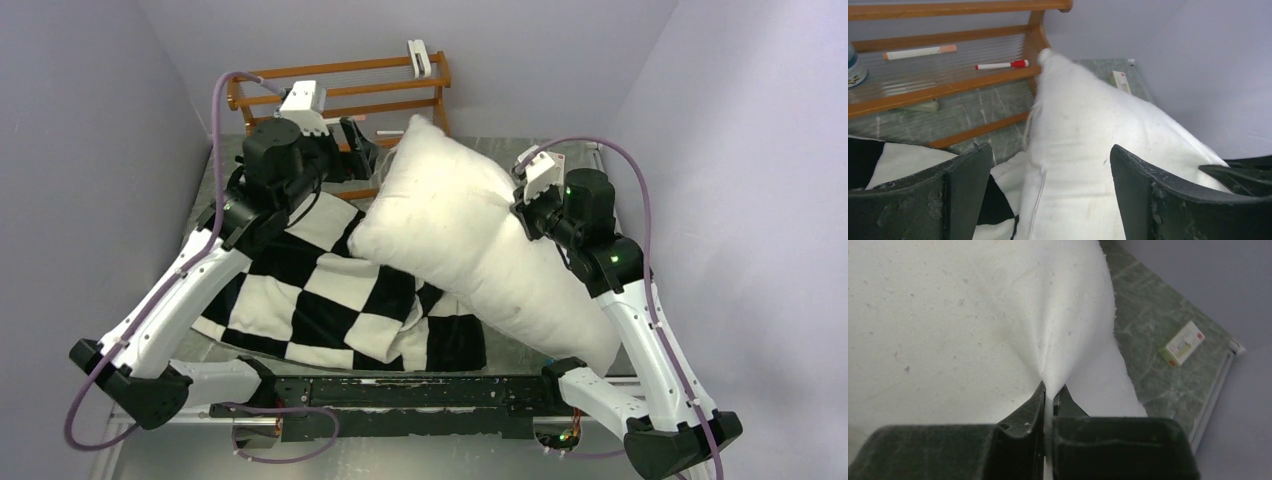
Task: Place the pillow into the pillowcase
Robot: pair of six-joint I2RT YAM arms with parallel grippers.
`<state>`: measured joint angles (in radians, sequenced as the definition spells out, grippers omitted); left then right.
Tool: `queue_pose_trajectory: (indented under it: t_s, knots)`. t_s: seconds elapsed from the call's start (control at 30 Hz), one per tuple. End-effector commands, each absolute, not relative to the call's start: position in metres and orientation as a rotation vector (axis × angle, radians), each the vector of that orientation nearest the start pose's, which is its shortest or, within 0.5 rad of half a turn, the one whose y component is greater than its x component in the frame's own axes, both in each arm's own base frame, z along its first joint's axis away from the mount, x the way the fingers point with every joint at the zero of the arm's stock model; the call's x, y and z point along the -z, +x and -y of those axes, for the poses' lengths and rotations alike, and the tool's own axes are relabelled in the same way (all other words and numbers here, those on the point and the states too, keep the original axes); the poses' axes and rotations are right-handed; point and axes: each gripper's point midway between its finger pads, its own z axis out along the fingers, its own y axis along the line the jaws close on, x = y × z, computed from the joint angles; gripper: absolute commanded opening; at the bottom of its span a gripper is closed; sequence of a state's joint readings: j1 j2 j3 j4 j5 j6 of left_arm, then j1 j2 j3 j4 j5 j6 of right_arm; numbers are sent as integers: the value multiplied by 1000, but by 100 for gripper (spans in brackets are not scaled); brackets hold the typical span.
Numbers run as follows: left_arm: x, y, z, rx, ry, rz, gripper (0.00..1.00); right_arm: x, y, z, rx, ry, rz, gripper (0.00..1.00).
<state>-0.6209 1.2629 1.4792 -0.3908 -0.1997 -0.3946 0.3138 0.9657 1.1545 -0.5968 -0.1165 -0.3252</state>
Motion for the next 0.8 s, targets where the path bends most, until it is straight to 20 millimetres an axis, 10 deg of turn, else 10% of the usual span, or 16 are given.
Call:
queue_pose_trajectory:
  t_s: [0.0,0.47,0.77]
  knots:
    - [-381,322,230,651,147,-1816,92,-354,284,-132,-194,-896,-1595,0]
    - [-314,281,271,920,388,-1941,87,-329,286,-138,-226,-1002,-1672,0]
    - [-266,287,239,665,357,-2108,91,-330,284,-115,-129,-913,-1787,0]
